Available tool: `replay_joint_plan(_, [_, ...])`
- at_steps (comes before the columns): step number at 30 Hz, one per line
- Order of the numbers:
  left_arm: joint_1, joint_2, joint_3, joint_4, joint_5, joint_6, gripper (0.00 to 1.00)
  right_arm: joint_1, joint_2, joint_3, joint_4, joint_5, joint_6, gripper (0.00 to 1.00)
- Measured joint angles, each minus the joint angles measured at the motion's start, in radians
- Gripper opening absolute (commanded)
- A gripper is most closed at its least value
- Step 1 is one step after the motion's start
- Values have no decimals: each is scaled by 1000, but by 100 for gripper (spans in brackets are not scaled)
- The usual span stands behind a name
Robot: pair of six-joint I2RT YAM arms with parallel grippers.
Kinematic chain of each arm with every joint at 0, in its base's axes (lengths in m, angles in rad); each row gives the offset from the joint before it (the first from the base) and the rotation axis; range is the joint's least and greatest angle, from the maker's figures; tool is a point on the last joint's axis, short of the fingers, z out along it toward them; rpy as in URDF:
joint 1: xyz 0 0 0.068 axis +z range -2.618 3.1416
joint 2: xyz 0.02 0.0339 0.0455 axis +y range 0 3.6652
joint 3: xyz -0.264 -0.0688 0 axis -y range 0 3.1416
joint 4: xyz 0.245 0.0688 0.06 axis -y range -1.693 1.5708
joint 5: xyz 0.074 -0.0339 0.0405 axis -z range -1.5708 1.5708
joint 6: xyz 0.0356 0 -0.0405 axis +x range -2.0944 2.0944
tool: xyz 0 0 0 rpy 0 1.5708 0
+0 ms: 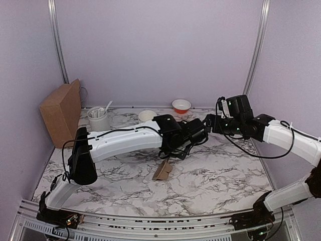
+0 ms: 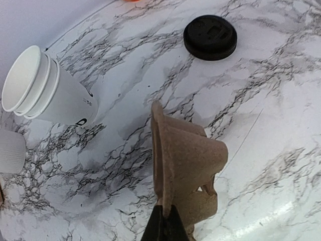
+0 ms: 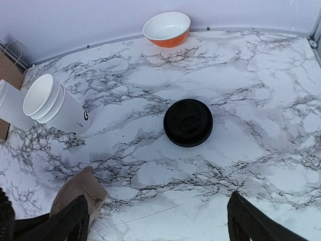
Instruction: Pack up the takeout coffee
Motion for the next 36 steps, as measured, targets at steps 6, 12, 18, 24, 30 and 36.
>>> replay_joint_plan(6, [-2,43,32,-111,-34,17,14,-20,-31,-21,-7,3,-6,93])
replay_joint_plan(12, [0,42,36,-89,31,22,32,-21,-31,-34,-11,-2,-10,93])
replay_joint_plan(18, [0,42,35,-20,127,19,51,-21,-31,-38,-11,-19,-11,93])
replay_joint_plan(24, [8,-32,-58,60,154,8,65,-21,-31,-75,-15,-67,-17,93])
replay_joint_plan(30, [48,-288,-312,168,154,-16,84,24,-13,-98,-2,-152,13,93])
replay_joint_plan(36, [116,-623,-586,344,130,-32,99,204,117,-97,69,-209,82,93])
